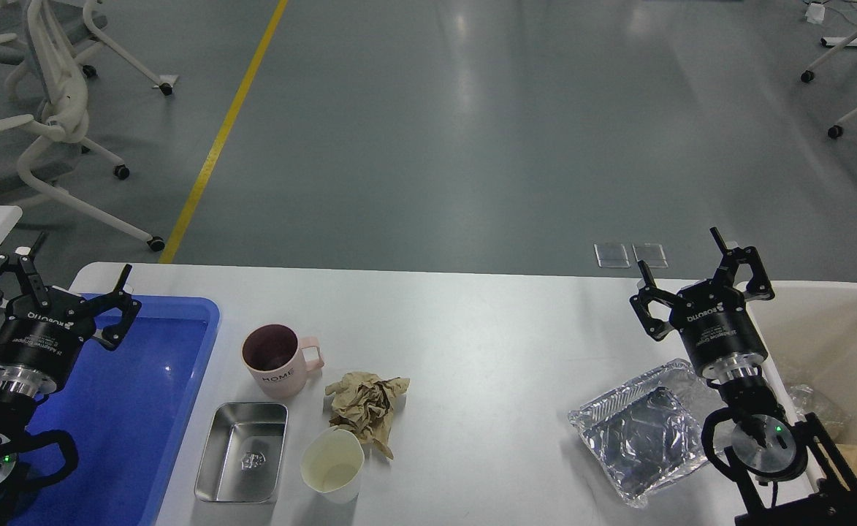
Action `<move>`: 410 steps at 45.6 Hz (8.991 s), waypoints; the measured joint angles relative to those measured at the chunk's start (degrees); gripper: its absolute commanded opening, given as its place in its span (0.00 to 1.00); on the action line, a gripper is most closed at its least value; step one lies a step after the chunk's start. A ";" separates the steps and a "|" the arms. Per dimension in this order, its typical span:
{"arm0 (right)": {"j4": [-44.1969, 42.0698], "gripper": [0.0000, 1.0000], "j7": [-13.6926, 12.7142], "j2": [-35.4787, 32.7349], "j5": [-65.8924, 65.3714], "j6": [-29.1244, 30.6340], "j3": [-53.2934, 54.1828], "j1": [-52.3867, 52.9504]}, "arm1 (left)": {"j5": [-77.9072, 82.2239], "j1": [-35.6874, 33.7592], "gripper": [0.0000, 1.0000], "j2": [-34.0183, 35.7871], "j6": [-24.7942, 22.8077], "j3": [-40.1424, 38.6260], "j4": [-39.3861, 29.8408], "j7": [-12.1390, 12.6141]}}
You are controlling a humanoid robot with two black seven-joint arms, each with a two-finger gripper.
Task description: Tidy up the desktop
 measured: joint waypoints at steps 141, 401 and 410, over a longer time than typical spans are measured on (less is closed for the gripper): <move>0.09 1.00 0.76 -5.10 -6.54 1.39 -1.59 -2.31 | 50.68 -3.23 0.97 55.10 6.11 26.54 -24.01 6.03; -0.27 1.00 1.37 -5.73 -7.85 1.89 -1.46 -7.16 | 63.29 -17.73 0.10 53.31 5.48 74.36 -6.25 -3.08; -0.25 1.00 1.37 -5.67 -7.84 1.98 -1.43 -7.41 | 62.97 -16.82 0.70 52.75 5.49 74.33 -5.42 -2.68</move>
